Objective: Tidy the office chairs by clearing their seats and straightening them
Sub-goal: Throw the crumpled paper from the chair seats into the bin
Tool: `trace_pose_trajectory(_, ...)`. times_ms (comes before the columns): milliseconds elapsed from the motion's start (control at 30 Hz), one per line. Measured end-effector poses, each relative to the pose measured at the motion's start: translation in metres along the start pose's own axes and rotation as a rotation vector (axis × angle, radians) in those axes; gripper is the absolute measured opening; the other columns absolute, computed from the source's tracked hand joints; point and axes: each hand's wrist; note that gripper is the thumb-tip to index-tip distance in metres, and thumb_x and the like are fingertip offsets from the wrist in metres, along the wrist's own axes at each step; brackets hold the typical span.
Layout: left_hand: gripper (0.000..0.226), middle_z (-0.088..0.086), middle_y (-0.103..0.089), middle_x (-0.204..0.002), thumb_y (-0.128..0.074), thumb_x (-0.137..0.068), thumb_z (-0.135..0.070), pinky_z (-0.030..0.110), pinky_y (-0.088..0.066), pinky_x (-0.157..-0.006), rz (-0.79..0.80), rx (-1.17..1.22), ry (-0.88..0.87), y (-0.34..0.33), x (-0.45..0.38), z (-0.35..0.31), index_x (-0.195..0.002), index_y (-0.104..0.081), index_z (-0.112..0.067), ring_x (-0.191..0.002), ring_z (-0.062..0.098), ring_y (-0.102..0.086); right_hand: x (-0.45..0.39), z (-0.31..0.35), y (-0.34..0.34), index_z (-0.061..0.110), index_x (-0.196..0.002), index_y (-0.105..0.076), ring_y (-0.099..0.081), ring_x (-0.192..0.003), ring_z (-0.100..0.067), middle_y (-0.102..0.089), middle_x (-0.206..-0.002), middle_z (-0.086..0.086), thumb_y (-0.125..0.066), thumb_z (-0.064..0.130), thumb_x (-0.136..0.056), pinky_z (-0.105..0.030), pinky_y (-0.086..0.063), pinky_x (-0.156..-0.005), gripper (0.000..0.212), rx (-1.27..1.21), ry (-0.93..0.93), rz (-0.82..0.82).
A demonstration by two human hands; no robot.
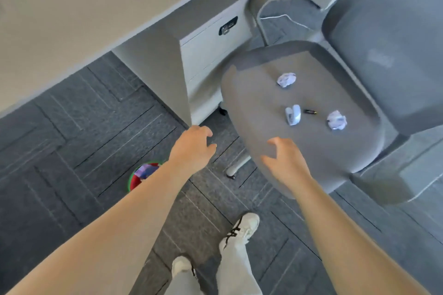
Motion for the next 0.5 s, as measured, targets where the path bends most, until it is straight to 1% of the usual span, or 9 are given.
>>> trace_pose_trajectory(100,0.039,0.010,-0.048,-0.136,-0.048,-0.094,-0.023,0.039,-0.044,-0.097,0.036,-0.063,-0.062,-0.012,-0.034,-0.047,-0.130,-0.047,-0.010,-0.117,0.027,-0.052,-0.028,-0.035,0.030,0.011,-0.135,-0.041,-0.040,-0.129,-0.028,-0.041,-0.140,-0.012,-0.057,0.021,-0.089,-0.039,-0.043,-0.099,0.050,-0.031,-0.069,-0.039)
trace_pose_trajectory(200,0.038,0.011,-0.048,-0.135,-0.049,-0.094,-0.024,0.040,-0.044,-0.098,0.072,-0.108,-0.073,-0.027,-0.071,-0.092,-0.129,-0.048,-0.009,-0.118,0.027,-0.051,-0.061,-0.071,0.057,0.011,-0.136,-0.039,-0.038,-0.130,-0.029,-0.038,-0.141,-0.012,-0.056,0.019,-0.088,-0.040,-0.042,-0.099,0.052,-0.069,-0.168,-0.052)
trace_pose_trajectory(267,0.039,0.011,-0.048,-0.135,-0.049,-0.094,-0.025,0.039,-0.044,-0.098,0.090,-0.136,-0.077,-0.033,-0.087,-0.109,-0.129,-0.048,-0.010,-0.118,0.028,-0.051,-0.075,-0.086,0.066,0.011,-0.137,-0.036,-0.036,-0.130,-0.030,-0.036,-0.141,-0.012,-0.055,0.017,-0.088,-0.041,-0.042,-0.098,0.053,-0.090,-0.211,-0.060)
trace_pose_trajectory(400,0.040,0.010,-0.045,-0.138,-0.049,-0.093,-0.025,0.039,-0.041,-0.100,0.131,-0.178,-0.099,-0.051,-0.130,-0.155,-0.131,-0.046,-0.011,-0.123,0.028,-0.048,-0.115,-0.121,0.087,0.008,-0.135,-0.036,-0.036,-0.127,-0.033,-0.035,-0.141,-0.014,-0.053,0.011,-0.086,-0.040,-0.042,-0.095,0.052,-0.182,-0.311,-0.132)
trace_pose_trajectory(500,0.037,0.010,-0.047,-0.137,-0.049,-0.093,-0.024,0.037,-0.041,-0.098,0.158,-0.205,-0.122,-0.061,-0.158,-0.178,-0.128,-0.048,-0.011,-0.122,0.028,-0.048,-0.143,-0.141,0.090,0.012,-0.137,-0.032,-0.035,-0.126,-0.032,-0.029,-0.145,-0.011,-0.051,0.008,-0.084,-0.035,-0.041,-0.085,0.057,-0.205,-0.348,-0.175)
Point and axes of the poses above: each hand's wrist, its own x-axis away from the middle knuckle, its own y-axis out of the back of the hand, z = x × y
